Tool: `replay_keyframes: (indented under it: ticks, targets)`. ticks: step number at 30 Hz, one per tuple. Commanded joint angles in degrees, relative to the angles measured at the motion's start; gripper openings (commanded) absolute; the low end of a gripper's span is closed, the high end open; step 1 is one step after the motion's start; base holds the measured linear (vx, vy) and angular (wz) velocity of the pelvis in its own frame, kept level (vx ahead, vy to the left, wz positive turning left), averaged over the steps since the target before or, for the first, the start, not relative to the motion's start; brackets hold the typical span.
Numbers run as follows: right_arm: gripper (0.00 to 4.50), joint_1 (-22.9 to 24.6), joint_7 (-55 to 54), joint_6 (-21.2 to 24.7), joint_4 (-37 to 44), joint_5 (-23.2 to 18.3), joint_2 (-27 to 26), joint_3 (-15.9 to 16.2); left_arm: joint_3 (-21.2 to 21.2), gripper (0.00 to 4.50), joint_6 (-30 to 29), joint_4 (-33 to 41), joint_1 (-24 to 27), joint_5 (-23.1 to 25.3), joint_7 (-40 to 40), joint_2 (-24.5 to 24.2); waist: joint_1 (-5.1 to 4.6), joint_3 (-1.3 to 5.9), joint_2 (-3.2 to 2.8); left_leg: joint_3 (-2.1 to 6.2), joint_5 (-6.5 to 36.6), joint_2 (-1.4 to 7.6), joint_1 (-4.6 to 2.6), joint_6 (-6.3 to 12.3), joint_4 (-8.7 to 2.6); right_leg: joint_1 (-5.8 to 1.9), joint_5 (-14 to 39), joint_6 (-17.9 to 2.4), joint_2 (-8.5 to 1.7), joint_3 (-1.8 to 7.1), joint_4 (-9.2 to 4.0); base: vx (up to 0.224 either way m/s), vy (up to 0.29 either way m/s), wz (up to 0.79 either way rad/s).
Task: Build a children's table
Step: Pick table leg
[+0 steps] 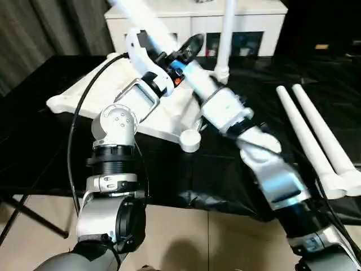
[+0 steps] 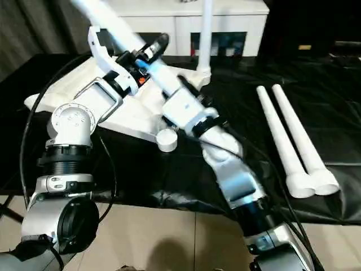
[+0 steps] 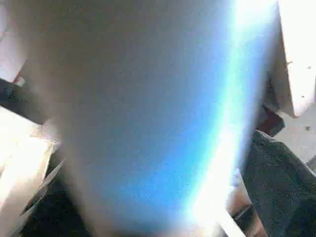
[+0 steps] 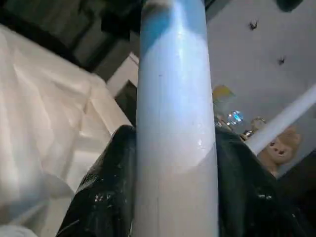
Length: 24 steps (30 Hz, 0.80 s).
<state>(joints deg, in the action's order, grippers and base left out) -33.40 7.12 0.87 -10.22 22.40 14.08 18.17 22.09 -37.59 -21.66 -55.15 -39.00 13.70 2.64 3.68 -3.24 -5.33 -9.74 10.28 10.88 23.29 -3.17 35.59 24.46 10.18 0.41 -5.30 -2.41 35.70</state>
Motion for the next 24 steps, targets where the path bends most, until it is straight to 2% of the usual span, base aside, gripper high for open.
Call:
replay_keyframes:
  ticks: [1,4,6,7,11,12,14,17,19,24]
  targets:
    - [1.75,-1.65,-1.79,0.83,0.0,1.97,-0.18,0.42,-0.18,3.74,-0.31,-0.97,-1.02,0.86,-1.89,-0.59,0.16,4.83,0.88,0.1,6.89,0.16,-1.02,4.71,-3.29,-4.12,1.75,-14.19,-1.23,0.92,-3.53,0.0,0.0,0.0]
    - [1.75,-2.15,-3.54,1.38,-0.96,4.48,-0.36,0.5,0.36,3.32,0.4,-1.39,-0.97,0.96,-3.61,-0.35,0.21,4.93,0.87,0.14,6.28,0.05,-0.98,4.53,-3.22,-4.2,0.94,-13.89,-1.22,0.95,-3.44,0.0,0.0,0.0]
    - [1.75,-2.43,-4.0,1.16,-1.21,5.73,-0.41,0.85,0.52,3.23,0.31,-1.43,-1.0,0.42,-3.86,-0.16,0.19,4.96,0.67,0.17,6.28,0.05,-0.99,4.52,-3.2,-4.19,0.65,-14.01,-1.25,0.91,-3.38,0.0,0.0,0.0]
    - [1.75,-2.48,-4.02,1.03,-1.2,6.09,-0.43,1.09,0.53,3.23,0.2,-1.46,-1.04,0.14,-3.84,-0.06,0.13,4.93,0.76,0.13,6.48,0.05,-0.98,4.55,-3.21,-4.18,0.74,-14.04,-1.23,0.91,-3.47,0.0,0.0,0.0]
    - [1.75,-2.53,-4.59,1.03,-1.22,7.92,-0.25,2.55,0.76,2.85,0.09,-1.82,-1.26,-0.58,-3.94,0.48,0.02,4.97,0.53,0.21,6.39,0.12,-1.07,4.63,-3.17,-4.21,-0.41,-14.36,-1.2,0.87,-3.31,0.0,0.0,0.0]
    - [1.75,-2.34,-4.77,1.31,-1.03,8.28,-0.4,2.7,0.83,2.78,0.27,-2.03,-1.29,-0.7,-4.18,0.59,-0.03,4.97,0.63,0.14,6.56,0.03,-1.07,4.75,-3.13,-4.21,-0.35,-14.35,-1.18,0.91,-3.37,0.0,0.0,0.0]
    - [1.75,-2.27,-4.88,1.48,-0.92,8.45,-0.6,2.62,0.93,2.44,0.34,-2.2,-1.35,-1.0,-4.32,0.63,-0.04,4.96,0.49,0.16,7.13,0.09,-1.13,4.76,-3.16,-4.21,0.2,-14.39,-1.21,0.9,-3.39,0.0,0.0,0.0]
    - [1.75,-2.32,-5.05,1.49,-1.09,8.88,-0.86,2.44,1.06,2.32,0.36,-2.28,-1.35,-1.29,-4.51,0.72,-0.08,4.95,0.56,0.19,7.21,0.1,-1.12,4.61,-3.19,-4.22,0.03,-14.43,-1.18,0.88,-3.36,0.0,0.0,0.0]
    - [1.75,-2.35,-5.2,1.57,-1.32,9.2,-1.09,2.13,1.29,2.08,0.32,-2.12,-1.27,-1.49,-4.68,0.86,-0.1,4.93,0.72,0.15,7.47,0.1,-1.12,4.58,-3.2,-4.2,0.16,-14.53,-1.15,0.9,-3.4,0.0,0.0,0.0]
    - [1.75,-2.48,-5.54,1.51,-1.51,9.79,-1.0,2.31,1.84,1.86,0.31,-2.02,-1.2,-1.99,-5.26,0.69,-0.03,4.99,0.6,0.17,7.09,0.08,-1.12,4.95,-3.11,-4.21,-0.57,-14.63,-1.17,0.89,-3.29,0.0,0.0,0.0]
